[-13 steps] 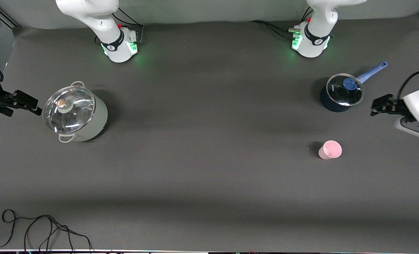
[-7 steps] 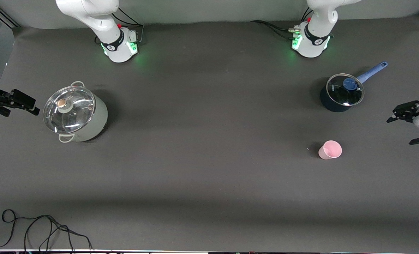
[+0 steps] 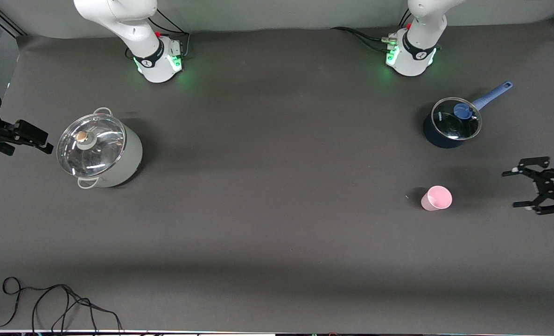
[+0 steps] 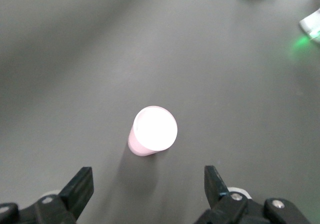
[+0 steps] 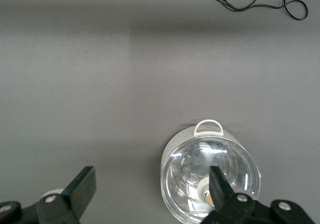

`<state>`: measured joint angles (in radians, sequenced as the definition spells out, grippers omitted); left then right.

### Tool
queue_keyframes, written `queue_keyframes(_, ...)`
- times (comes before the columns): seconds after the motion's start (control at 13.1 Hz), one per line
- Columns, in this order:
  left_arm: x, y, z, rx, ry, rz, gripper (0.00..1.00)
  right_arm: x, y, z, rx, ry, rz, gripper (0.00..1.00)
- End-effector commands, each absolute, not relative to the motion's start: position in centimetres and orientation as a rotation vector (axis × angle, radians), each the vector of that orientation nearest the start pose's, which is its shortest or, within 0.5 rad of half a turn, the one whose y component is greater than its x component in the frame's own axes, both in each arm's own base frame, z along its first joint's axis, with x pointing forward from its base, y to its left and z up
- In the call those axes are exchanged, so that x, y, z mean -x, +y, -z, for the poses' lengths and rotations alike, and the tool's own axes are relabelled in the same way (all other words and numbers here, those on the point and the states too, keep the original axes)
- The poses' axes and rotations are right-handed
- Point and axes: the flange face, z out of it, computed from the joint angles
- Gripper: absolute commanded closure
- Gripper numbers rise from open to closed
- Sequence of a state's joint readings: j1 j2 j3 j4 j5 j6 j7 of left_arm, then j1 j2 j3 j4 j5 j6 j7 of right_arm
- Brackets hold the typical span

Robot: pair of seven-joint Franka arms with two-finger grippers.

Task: Transfer pink cup from left to right arm
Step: 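Close the left gripper around the pink cup and lift it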

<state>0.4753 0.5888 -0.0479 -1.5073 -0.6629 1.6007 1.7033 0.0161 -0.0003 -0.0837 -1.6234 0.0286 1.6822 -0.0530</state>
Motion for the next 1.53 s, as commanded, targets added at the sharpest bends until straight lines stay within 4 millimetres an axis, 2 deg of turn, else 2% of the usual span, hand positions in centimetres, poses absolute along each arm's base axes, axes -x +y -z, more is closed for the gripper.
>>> queue_keyframes(0.0,-61.9,22.4,-24.5,-1.793,-1.198,-0.589,0.02,-56.2,-3.5,-61.2,3.135,0.017,0.049,0.0)
queue_keyframes(0.15,-61.6,22.4,-22.3,-1.724,-1.251,-0.651,0.02,-55.7,-4.2,-61.2,3.13,0.017,0.009,0.0)
queue_keyframes(0.31,-61.4,22.3,-20.3,-1.692,-1.27,-0.669,0.02,-55.8,-4.0,-61.2,3.129,0.01,0.009,0.0)
queue_keyframes(0.38,-61.5,22.3,-20.0,-1.685,-1.298,-0.687,0.02,-55.7,-4.1,-61.1,3.13,0.01,0.006,0.0)
queue_keyframes(0.53,-61.0,21.9,-16.7,-1.615,-1.342,-0.739,0.02,-55.8,-4.0,-61.1,3.13,0.008,0.009,0.0)
queue_keyframes(0.69,-60.8,21.1,-13.9,-1.541,-1.347,-0.84,0.02,-55.8,-4.0,-61.1,3.13,0.006,0.013,0.0)
queue_keyframes(0.92,-60.7,19.5,-11.0,-1.46,-1.356,-0.953,0.02,-55.8,-3.7,-61.0,3.132,-0.002,0.013,0.0)
queue_keyframes(1.15,-60.3,19.2,-8.9,-1.425,-1.338,-1.04,0.02,-55.9,-3.7,-61.0,3.132,-0.002,0.02,0.0)
queue_keyframes(1.45,-60.4,17.9,-7.9,-1.378,-1.35,-1.107,0.02,-56.0,-3.6,-60.8,3.132,-0.006,0.02,0.0)
